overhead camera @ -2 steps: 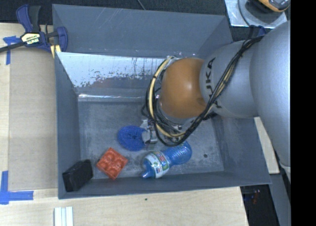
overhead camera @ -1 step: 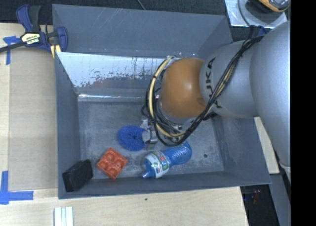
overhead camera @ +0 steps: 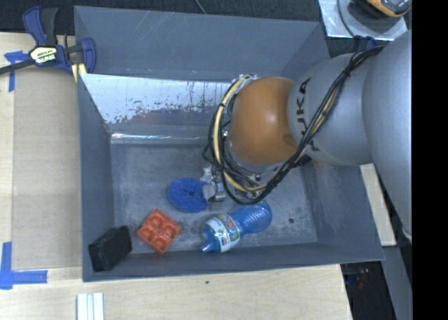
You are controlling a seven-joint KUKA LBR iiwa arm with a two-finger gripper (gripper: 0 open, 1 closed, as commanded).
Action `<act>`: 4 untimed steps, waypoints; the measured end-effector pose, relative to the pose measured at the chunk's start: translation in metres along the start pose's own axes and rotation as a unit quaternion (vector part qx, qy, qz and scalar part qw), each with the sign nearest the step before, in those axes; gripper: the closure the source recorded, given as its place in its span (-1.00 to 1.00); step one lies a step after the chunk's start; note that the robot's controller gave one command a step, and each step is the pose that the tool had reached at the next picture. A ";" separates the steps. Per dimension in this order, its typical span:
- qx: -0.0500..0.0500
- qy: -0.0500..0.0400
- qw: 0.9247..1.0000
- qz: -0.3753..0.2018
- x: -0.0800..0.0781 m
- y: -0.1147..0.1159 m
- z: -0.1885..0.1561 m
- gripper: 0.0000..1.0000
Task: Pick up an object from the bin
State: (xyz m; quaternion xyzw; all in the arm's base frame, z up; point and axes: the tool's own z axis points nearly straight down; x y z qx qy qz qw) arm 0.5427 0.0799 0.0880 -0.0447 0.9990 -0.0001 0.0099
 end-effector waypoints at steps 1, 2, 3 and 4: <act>0.000 0.000 1.000 0.000 0.000 0.000 -0.027 1.00; 0.000 -0.001 1.000 0.000 -0.002 0.000 -0.053 1.00; 0.000 0.002 1.000 0.001 -0.001 0.000 -0.086 1.00; 0.000 0.001 1.000 0.001 -0.002 0.000 -0.127 1.00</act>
Offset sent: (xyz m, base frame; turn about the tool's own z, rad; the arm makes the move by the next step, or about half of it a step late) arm -0.0007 -0.0001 0.0186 0.0000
